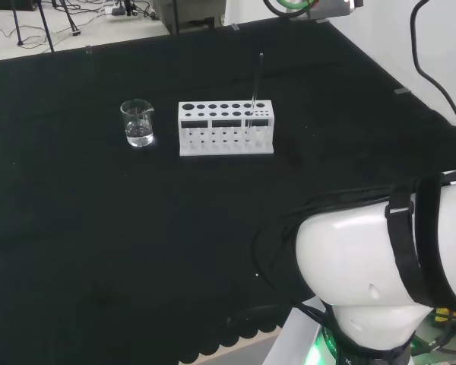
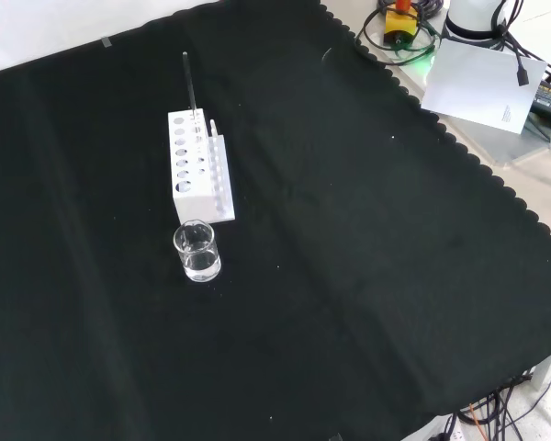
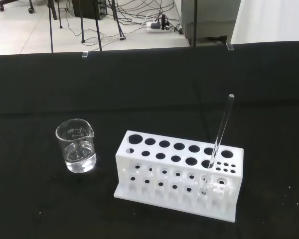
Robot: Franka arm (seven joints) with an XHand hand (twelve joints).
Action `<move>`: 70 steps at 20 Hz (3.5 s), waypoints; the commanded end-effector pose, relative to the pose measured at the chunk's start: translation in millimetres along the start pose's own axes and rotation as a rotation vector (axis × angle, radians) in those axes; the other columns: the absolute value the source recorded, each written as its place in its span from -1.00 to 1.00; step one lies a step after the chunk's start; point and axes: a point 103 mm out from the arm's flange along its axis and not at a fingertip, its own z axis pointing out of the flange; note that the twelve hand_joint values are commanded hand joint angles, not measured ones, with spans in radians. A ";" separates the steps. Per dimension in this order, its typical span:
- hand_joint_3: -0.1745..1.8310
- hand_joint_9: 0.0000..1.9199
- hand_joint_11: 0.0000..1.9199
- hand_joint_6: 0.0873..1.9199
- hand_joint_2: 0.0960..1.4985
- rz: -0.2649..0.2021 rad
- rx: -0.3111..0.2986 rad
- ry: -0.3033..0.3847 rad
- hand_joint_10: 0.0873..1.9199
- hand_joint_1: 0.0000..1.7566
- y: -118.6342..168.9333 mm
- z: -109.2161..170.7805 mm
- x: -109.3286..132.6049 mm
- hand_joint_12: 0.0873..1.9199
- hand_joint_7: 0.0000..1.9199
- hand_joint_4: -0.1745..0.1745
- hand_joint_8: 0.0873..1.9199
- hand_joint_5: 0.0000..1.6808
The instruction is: Take the glass rod from the white test tube rack.
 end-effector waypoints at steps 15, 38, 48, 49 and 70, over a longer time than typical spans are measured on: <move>-0.28 -0.96 -1.00 -1.00 0.10 -0.041 -0.008 -0.006 -0.17 -0.21 42.7 -14.2 -13.9 0.14 -0.99 -0.95 -0.21 -0.78; -0.28 -0.90 -1.00 -1.00 0.11 0.006 0.011 0.008 -0.15 -0.23 120.8 19.4 -97.4 0.24 -0.93 -0.93 -0.19 -0.75; -0.28 -0.84 -1.00 -1.00 0.12 0.015 0.075 -0.034 -0.15 -0.24 163.7 62.9 -95.8 0.32 -0.90 -0.93 -0.18 -0.74; -0.28 -0.83 -1.00 -1.00 0.12 0.014 0.082 -0.038 -0.15 -0.25 165.7 67.3 -95.0 0.32 -0.89 -0.93 -0.18 -0.74; -0.29 -0.62 -1.00 -1.00 0.17 -0.059 0.162 -0.024 -0.15 -0.29 175.7 158.4 -72.7 0.43 -0.81 -0.93 -0.16 -0.73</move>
